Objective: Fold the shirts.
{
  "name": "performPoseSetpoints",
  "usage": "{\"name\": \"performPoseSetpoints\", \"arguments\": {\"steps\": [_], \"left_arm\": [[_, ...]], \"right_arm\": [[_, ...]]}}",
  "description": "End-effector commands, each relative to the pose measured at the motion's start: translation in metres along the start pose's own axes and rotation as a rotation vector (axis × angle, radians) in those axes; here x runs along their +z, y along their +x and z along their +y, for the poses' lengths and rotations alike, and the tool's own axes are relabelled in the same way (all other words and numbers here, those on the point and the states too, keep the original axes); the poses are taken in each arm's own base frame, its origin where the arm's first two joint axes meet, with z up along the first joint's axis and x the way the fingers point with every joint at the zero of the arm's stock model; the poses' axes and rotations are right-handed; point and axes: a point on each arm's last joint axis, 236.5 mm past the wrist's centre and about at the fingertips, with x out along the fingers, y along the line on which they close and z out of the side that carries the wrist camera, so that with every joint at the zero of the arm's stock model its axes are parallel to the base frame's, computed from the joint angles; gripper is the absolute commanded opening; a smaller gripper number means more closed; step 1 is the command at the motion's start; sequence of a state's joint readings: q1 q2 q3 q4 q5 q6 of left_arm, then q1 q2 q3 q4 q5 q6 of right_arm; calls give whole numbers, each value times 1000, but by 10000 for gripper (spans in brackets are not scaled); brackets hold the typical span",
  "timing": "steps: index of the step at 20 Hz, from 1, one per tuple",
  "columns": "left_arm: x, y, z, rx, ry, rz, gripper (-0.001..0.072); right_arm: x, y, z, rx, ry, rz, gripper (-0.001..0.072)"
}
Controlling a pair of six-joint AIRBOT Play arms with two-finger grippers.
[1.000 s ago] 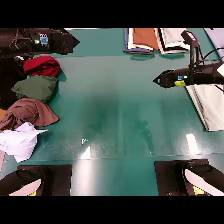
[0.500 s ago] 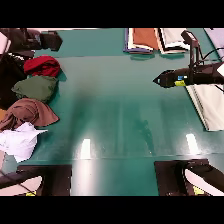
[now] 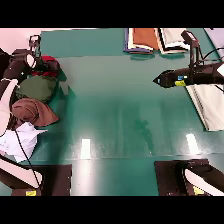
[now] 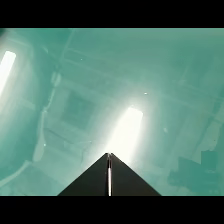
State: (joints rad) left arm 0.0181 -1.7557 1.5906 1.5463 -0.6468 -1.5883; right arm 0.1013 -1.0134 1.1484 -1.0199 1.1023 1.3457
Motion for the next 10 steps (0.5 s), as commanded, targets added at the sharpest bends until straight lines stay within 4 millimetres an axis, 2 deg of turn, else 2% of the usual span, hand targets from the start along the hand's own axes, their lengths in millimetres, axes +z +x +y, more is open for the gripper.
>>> {"name": "performPoseSetpoints", "arguments": {"steps": [1, 10], "left_arm": [[-5, 29, 15, 26, 6, -30, 582], [-6, 48, 20, 46, 44, -65, 581]], "right_arm": [[0, 0, 1, 2, 0, 2, 21], [-6, 0, 2, 8, 1, 27, 21]]}}
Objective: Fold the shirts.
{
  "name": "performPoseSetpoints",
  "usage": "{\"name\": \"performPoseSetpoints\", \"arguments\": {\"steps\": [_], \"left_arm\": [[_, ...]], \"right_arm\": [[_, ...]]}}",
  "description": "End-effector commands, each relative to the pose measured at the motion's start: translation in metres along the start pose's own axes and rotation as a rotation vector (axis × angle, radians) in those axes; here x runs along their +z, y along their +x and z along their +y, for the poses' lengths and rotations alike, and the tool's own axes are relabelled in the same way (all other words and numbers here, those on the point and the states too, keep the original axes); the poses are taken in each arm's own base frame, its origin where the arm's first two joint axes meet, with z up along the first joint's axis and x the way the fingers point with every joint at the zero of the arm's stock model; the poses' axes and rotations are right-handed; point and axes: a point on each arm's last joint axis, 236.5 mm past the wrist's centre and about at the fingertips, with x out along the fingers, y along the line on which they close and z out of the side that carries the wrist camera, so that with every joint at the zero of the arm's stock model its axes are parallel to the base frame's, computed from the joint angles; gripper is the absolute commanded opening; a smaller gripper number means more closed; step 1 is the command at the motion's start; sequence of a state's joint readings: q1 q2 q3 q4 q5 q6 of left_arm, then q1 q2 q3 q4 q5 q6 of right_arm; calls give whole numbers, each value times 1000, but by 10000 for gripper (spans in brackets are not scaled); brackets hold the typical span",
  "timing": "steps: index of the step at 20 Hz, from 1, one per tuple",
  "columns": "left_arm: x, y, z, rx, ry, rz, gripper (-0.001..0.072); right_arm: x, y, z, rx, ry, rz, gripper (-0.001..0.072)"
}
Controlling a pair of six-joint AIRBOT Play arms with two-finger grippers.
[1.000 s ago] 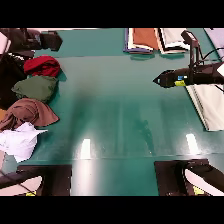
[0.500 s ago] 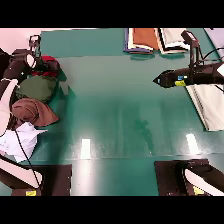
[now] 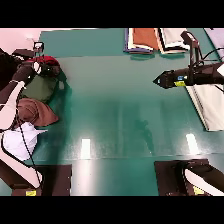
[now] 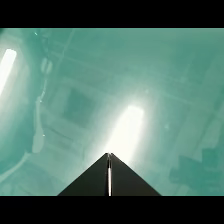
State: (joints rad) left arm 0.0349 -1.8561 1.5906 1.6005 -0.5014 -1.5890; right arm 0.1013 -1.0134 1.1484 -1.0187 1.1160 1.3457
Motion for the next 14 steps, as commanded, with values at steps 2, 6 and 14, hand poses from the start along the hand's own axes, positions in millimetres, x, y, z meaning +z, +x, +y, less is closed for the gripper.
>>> {"name": "performPoseSetpoints", "arguments": {"steps": [2, 6, 14], "left_arm": [[2, 9, 2, 6, 12, -28, 580], [-2, 15, 2, 6, 16, -30, 285], [118, -79, 1, 9, 12, -249, 20]], "right_arm": [[-4, 0, 3, 11, 3, 16, 21], [-4, 0, 3, 13, 4, 19, 21], [23, -19, 18, 29, -30, -52, 21]]}}
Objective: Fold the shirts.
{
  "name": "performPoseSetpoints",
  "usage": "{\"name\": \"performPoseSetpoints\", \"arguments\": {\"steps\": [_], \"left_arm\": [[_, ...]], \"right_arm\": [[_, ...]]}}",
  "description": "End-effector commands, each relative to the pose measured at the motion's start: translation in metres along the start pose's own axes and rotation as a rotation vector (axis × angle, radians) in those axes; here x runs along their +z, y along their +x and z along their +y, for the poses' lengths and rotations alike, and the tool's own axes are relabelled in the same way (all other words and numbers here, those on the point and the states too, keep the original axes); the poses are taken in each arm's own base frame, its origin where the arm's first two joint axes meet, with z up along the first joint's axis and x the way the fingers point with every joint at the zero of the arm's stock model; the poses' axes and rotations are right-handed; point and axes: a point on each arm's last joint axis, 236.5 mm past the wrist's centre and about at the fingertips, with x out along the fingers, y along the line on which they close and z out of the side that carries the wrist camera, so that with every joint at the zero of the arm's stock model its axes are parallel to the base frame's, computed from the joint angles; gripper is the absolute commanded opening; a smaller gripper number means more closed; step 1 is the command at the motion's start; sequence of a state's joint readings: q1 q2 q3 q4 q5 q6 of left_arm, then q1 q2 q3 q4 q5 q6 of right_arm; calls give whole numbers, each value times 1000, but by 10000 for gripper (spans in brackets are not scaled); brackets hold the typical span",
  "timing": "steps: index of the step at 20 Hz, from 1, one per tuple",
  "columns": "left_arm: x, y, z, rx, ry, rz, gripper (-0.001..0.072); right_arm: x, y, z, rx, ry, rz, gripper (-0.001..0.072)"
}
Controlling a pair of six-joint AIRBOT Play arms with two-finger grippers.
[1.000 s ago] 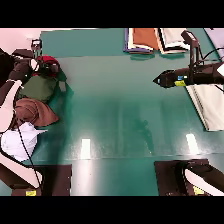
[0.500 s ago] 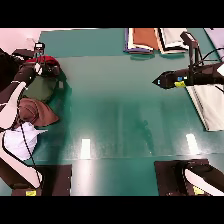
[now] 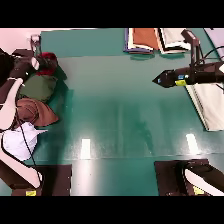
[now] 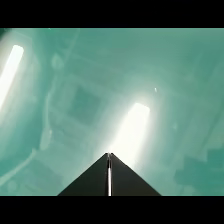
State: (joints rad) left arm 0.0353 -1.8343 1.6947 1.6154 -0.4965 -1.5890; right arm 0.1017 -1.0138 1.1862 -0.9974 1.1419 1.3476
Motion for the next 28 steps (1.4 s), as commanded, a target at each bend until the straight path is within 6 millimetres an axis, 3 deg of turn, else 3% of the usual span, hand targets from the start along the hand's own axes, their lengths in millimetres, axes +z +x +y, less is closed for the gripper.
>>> {"name": "performPoseSetpoints", "arguments": {"steps": [1, 4, 6, 7, 9, 11, 13, 15, 19, 21, 22, 23, 24, 26, 28], "left_arm": [[100, -77, -2, -2, 1, -202, 21], [198, -213, -20, -21, 70, -461, 21], [231, -306, -44, -47, 146, -603, 21], [236, -349, -57, -67, 185, -647, 21], [233, -412, -83, -127, 226, -687, 21], [221, -451, -115, -226, 244, -694, 21], [204, -472, -166, -387, 261, -676, 21], [175, -482, -233, -584, 297, -606, 21], [91, -496, -375, -961, 391, -414, 21], [47, -501, -435, -1113, 421, -319, 23], [29, -500, -456, -1164, 432, -282, 73], [17, -494, -470, -1184, 437, -254, 398], [13, -484, -475, -1178, 432, -235, 519], [30, -452, -453, -1110, 371, -204, 520], [57, -410, -406, -1003, 283, -167, 520]], "right_arm": [[30, -20, 12, 2, -44, -82, 21], [78, -56, 32, -2, -106, -235, 21], [106, -83, 45, -6, -145, -336, 21], [116, -97, 48, -24, -173, -375, 21], [133, -121, 53, -66, -221, -435, 21], [145, -144, 59, -97, -259, -489, 21], [156, -165, 66, -105, -276, -542, 20], [164, -185, 65, -127, -281, -586, 21], [171, -215, 38, -197, -190, -633, 21], [166, -217, 22, -226, -154, -609, 20], [162, -216, 15, -239, -142, -587, 21], [158, -216, 9, -249, -132, -570, 21], [154, -216, 4, -260, -121, -553, 21], [146, -217, -8, -284, -98, -523, 21], [132, -212, -24, -306, -59, -464, 21]]}}
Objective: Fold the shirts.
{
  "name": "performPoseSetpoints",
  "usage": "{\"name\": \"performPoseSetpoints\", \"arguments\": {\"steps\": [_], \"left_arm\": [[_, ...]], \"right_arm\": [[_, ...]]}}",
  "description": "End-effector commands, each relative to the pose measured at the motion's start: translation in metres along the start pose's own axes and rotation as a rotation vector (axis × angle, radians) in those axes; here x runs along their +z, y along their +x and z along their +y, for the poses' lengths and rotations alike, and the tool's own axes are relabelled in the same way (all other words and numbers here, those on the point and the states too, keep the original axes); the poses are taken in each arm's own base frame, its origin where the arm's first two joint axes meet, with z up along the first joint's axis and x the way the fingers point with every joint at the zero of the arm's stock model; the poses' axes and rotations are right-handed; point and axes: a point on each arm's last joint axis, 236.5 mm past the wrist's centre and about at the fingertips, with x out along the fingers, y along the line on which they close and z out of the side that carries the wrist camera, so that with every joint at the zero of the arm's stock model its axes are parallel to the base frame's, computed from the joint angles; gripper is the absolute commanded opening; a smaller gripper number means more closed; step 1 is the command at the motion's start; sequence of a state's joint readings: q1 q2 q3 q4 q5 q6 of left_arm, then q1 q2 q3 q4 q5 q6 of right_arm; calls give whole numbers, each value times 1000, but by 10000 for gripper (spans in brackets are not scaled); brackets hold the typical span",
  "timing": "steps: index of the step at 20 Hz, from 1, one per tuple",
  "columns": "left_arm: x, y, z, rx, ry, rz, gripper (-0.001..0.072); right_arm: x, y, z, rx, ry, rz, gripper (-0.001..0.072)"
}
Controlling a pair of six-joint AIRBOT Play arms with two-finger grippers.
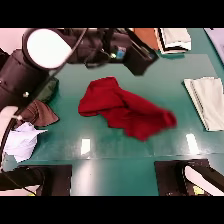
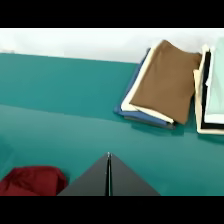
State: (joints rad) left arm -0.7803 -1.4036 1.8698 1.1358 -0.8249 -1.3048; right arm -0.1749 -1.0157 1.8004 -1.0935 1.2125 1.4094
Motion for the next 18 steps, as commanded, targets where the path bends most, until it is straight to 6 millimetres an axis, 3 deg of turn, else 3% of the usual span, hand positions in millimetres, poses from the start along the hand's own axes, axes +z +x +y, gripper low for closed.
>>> {"name": "performPoseSetpoints", "arguments": {"steps": [1, 2, 3, 4, 6, 8, 9, 11, 13, 15, 18], "left_arm": [[-17, -20, 85, 126, -158, 57, 521], [-27, -36, 121, 188, -206, 88, 521], [-42, -54, 156, 251, -252, 126, 520], [-57, -72, 186, 306, -294, 163, 521], [-84, -105, 235, 395, -370, 226, 521], [-107, -132, 273, 467, -437, 255, 521], [-117, -140, 287, 493, -463, 263, 521], [-144, -148, 307, 529, -521, 288, 521], [-179, -146, 315, 534, -578, 344, 520], [-212, -138, 317, 522, -627, 405, 521], [-245, -127, 320, 510, -677, 461, 521]], "right_arm": [[-36, 0, -24, -45, 49, 131, 22], [-59, 5, -34, -56, 80, 203, 28], [-85, 10, -42, -60, 115, 280, 88], [-116, 16, -51, -61, 151, 372, 188], [-181, 27, -66, -56, 225, 540, 307], [-252, 32, -76, -51, 330, 703, 525], [-286, 31, -78, -50, 390, 779, 569], [-356, 24, -79, -47, 499, 916, 570], [-406, 15, -79, -55, 571, 1003, 569], [-442, 3, -84, -101, 603, 1067, 568], [-469, -5, -88, -133, 625, 1107, 567]]}}
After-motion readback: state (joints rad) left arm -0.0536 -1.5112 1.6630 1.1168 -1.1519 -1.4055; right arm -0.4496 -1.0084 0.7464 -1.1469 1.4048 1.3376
